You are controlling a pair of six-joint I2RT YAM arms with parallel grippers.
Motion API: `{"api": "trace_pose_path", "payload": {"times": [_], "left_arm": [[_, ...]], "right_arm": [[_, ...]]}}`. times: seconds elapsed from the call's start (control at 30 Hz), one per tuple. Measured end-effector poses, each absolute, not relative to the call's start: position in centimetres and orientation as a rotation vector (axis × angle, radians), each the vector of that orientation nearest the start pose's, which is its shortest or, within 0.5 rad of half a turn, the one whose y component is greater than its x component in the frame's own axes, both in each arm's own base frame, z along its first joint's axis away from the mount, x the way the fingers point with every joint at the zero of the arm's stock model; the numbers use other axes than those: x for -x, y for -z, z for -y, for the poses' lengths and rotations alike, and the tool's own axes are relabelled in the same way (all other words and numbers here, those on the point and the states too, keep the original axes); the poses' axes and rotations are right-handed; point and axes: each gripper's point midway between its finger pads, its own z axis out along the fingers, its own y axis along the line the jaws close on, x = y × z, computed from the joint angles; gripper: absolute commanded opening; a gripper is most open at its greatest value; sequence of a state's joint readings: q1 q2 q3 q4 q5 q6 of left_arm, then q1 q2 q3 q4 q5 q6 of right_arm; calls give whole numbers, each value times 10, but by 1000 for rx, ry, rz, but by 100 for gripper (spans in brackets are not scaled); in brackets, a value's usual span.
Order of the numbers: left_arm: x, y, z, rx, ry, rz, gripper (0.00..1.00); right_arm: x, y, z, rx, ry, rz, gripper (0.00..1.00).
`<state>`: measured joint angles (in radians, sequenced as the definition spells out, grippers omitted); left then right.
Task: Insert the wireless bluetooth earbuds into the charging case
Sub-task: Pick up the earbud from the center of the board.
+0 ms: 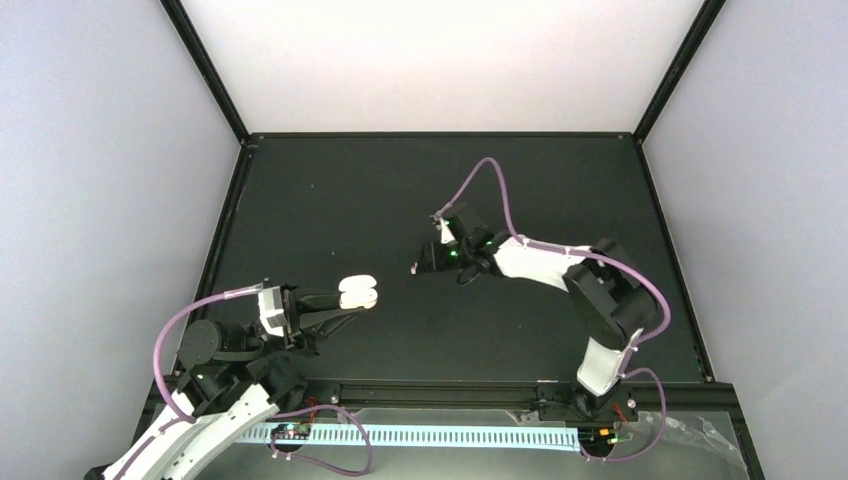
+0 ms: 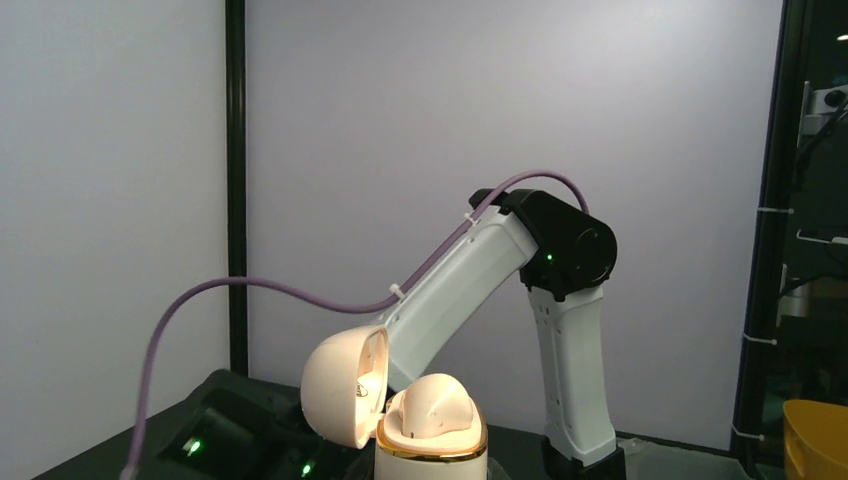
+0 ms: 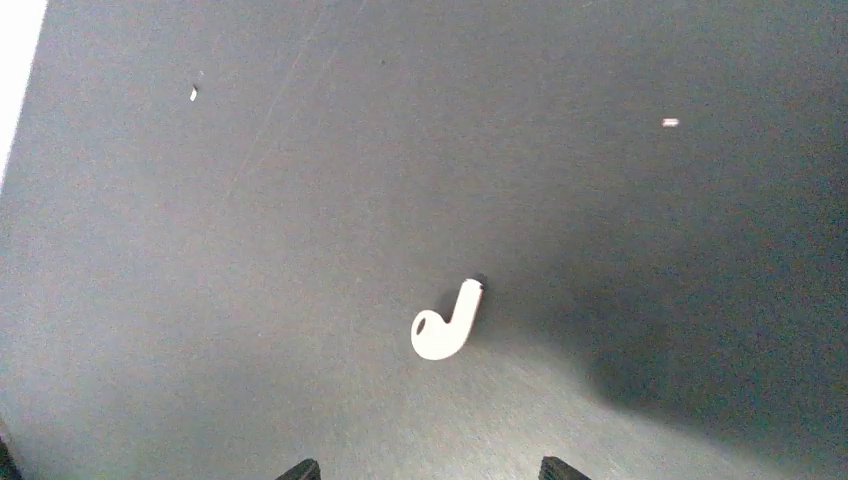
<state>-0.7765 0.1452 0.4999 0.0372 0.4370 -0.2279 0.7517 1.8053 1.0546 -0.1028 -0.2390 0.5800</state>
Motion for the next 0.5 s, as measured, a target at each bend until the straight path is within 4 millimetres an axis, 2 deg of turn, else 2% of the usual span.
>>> {"api": "trace_pose_path", "payload": {"times": [0.1,0.17,0.37,0.5], "left_arm": [[-72,-381,172,-719,1123,-1062,2],[-68,-382,166,-709,1119,-1043,2],[-71,-376,165,-692,1107,-1056,2],[-75,-372,168,-696,1108,-1080,2]], "right_arm": [[-309,-81,-324,288,-877,-2566,58],[-310,-103,-315,273,-917,-2538,60],[-305,-157,-320,359,-994,-2468,62],[-311,-186,-322,389,-1002,-2421,63]]}}
